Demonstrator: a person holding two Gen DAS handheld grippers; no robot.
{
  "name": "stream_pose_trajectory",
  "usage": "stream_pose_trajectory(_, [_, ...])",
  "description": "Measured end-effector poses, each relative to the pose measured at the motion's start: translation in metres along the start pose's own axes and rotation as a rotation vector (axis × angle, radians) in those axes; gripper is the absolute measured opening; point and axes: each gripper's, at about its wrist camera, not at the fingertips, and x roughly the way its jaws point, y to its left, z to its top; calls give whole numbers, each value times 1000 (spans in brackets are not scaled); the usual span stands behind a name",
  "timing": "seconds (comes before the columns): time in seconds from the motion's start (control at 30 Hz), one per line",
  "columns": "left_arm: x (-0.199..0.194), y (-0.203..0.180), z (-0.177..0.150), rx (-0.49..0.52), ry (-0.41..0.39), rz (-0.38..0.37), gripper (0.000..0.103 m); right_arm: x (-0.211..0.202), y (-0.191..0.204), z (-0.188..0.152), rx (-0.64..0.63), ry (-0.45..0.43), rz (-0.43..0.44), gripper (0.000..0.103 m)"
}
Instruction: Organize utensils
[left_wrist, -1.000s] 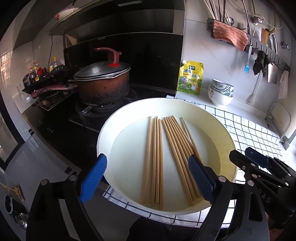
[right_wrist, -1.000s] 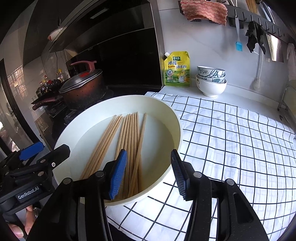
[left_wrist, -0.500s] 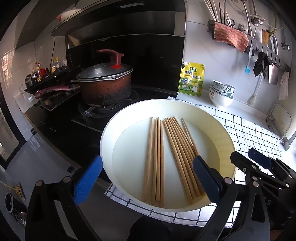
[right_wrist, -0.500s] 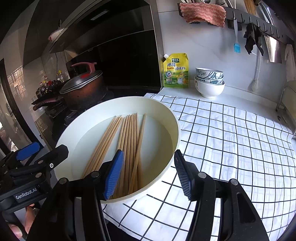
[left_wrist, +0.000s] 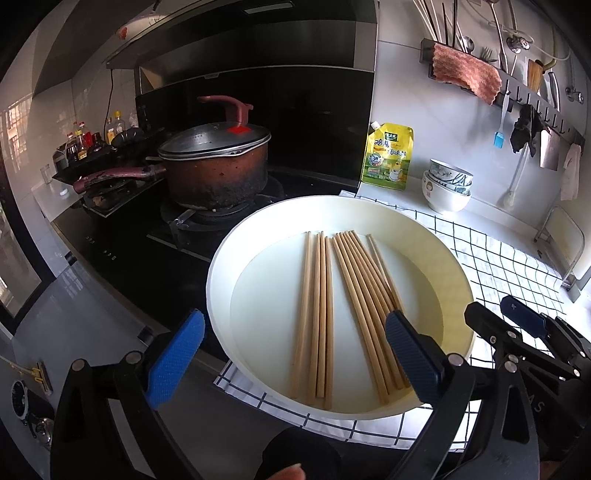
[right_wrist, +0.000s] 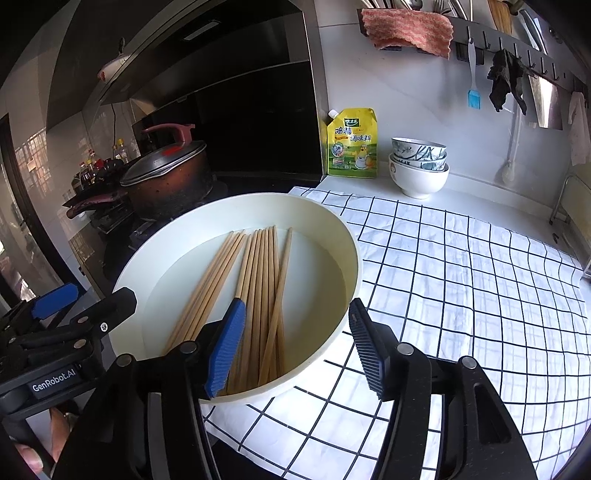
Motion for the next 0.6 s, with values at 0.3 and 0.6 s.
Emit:
stream_pose_trajectory(0.3, [1,2,1,-15,9,2,97,0,1,1,-3,0,2,56])
stream_pose_trajectory(0.6, [0,2,0,-9,9,-6,97,-1,1,1,-4,0,4,56])
